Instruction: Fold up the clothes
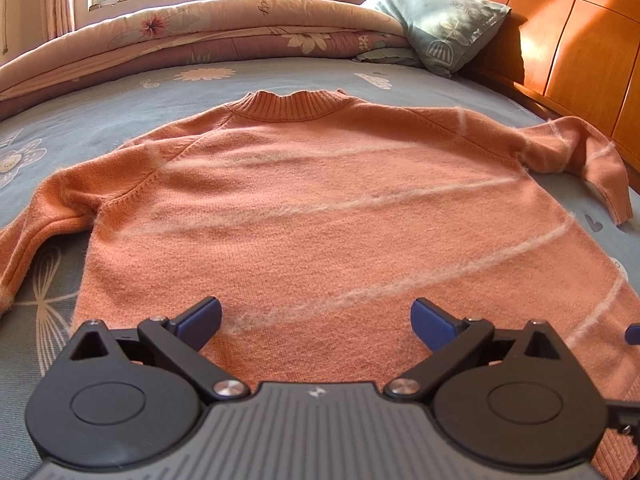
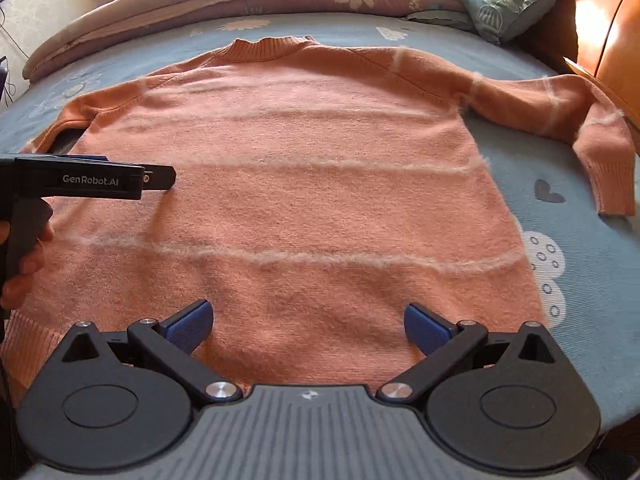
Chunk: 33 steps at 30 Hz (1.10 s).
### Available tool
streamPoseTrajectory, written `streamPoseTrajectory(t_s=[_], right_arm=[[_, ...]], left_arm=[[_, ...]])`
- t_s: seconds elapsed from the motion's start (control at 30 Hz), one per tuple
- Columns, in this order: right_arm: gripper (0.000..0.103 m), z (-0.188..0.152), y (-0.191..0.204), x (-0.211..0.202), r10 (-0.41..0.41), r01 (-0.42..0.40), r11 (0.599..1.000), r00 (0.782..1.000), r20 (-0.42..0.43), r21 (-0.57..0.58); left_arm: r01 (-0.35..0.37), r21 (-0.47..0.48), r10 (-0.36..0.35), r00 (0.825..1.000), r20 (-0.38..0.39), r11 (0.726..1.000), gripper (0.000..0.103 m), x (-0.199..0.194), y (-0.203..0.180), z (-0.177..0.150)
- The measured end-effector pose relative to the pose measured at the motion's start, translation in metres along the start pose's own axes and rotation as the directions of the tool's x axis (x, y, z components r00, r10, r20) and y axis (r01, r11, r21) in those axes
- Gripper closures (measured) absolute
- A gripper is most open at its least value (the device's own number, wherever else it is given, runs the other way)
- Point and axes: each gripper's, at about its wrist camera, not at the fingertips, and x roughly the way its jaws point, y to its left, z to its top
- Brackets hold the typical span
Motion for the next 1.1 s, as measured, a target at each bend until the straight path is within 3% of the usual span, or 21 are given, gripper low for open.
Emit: streamPoseTrajectory(t_s=[0.1,0.27,0.43,0.5,0.57,0.6,0.7,0.73,0.77,0.87,1.1], right_arm=[[0.002,0.026,-0.021,-0.027,0.027,-0.029,0.999,0.997,0.078,0.027],[0.002,0.113,-0.053,-0.086,0.041,-0.039,0.999,0.972,0.233,-0.016],[0.006,0.199,-0.068,-0.098,0.055,-0.032,0.997,0.944,0.326,-0.076],[0.015,0.223,-0.069,-0.077,0.048,-0.017,0.995,0.946,0.321,-0.099],[0.034,0.243,-0.069,-0.042,0.054,-0.023,0.993,0.962,0.268,-0.115],[0.039,0.251,-0.069,-0.021,0.046,-0.017,0.992,0.970,0.239,-0.122],[0.068,0.270,-0.069,0.041,0.030,-0.010,0.991,0.989,0.147,-0.135],[0.086,0.275,-0.070,0.063,0.027,-0.009,0.990,0.992,0.123,-0.140],[0.090,0.280,-0.070,0.084,0.023,-0.008,0.989,0.995,0.100,-0.146],[0.090,0.295,-0.075,0.137,-0.015,0.024,0.989,0.998,0.062,-0.148],[0.090,0.297,-0.079,0.209,0.033,-0.039,0.990,0.998,-0.045,-0.133]], left_arm=[[0.035,-0.019,-0.035,0.999,0.004,0.999,0.003,-0.006,0.003,0.013],[0.155,-0.067,-0.155,0.988,0.001,0.986,0.003,-0.003,0.002,0.045],[0.091,-0.059,-0.092,0.996,-0.016,0.994,0.003,0.028,0.002,0.032],[0.075,-0.040,-0.076,0.997,-0.019,0.996,0.003,0.035,0.001,0.027],[0.076,-0.013,-0.076,0.997,-0.005,0.997,0.003,0.038,-0.001,0.025],[0.080,-0.006,-0.080,0.997,0.004,0.997,0.003,0.039,-0.001,0.024],[0.071,0.024,-0.071,0.997,0.021,0.997,0.002,0.045,-0.004,0.020],[0.064,0.039,-0.065,0.997,0.029,0.997,0.001,0.046,-0.006,0.019],[0.058,0.052,-0.060,0.998,0.034,0.997,0.001,0.047,-0.007,0.018],[0.048,0.074,-0.051,0.998,0.042,0.996,0.001,0.050,-0.010,0.018],[0.053,0.066,-0.056,0.997,0.045,0.996,0.001,0.052,-0.009,0.020]])
